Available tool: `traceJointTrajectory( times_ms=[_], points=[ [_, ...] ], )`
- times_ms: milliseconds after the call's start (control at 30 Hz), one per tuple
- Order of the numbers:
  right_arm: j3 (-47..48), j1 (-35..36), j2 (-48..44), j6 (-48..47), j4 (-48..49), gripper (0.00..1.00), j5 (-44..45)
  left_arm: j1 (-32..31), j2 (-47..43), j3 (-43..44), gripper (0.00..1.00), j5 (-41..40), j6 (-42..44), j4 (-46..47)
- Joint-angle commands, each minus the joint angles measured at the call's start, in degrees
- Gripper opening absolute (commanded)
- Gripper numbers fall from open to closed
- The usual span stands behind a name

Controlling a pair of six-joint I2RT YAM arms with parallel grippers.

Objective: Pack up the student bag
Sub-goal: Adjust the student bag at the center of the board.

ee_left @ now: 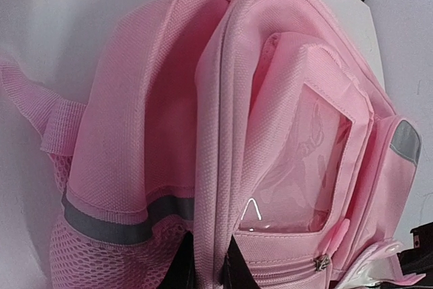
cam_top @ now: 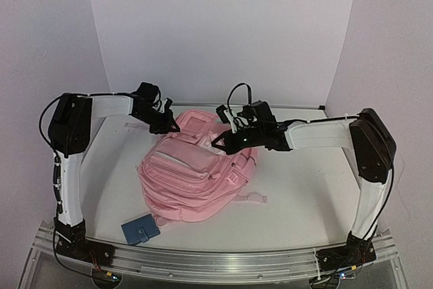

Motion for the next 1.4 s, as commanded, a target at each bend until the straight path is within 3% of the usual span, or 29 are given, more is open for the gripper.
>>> traceJointTrajectory(
  times_ms=[0, 633, 833, 900, 933, 1000, 1133, 1267, 1367],
  points=[
    [-2.35, 6.51, -5.82, -1.54, -0.55, 0.00, -7.05, 1.44, 7.15, 7.18, 0.00, -10.72, -1.74, 6.27],
    [-3.04, 20.46, -6.86, -4.65, -4.01, 0.00, 6.83, 1.16, 13.84, 16.05, 0.00, -11.93, -3.01, 6.06],
    [-3.14, 22.80, -7.41, -3.71, -5.40, 0.00, 13.06, 0.97, 12.78, 15.01, 0.00, -9.34, -2.72, 8.20],
    [-4.25, 22.83, -8.45, -1.58, -5.28, 0.03, 18.87, 0.92, 10.62, 13.57, 0.08, -7.38, -2.53, 9.16],
    [-4.67, 22.85, -8.97, -0.30, -5.22, 0.09, 21.22, 0.95, 9.10, 12.95, 0.15, -6.73, -2.35, 9.22],
    [-5.37, 22.90, -10.20, 1.94, -5.18, 0.35, 22.83, 0.98, 5.11, 11.44, 0.36, -5.71, -1.58, 8.86],
    [-6.75, 23.44, -14.20, 7.10, -4.74, 0.58, 21.76, 0.98, -5.70, 4.80, 0.67, -5.98, -0.84, 7.85],
    [-8.21, 25.63, -18.81, 13.85, -3.84, 0.72, 22.92, 1.08, -19.16, -8.32, 0.87, -9.09, -2.11, 9.06],
    [-10.25, 27.00, -19.99, 22.23, -0.27, 0.76, 22.39, 1.34, -27.38, -18.44, 0.93, -10.55, -3.79, 9.28]
  ],
)
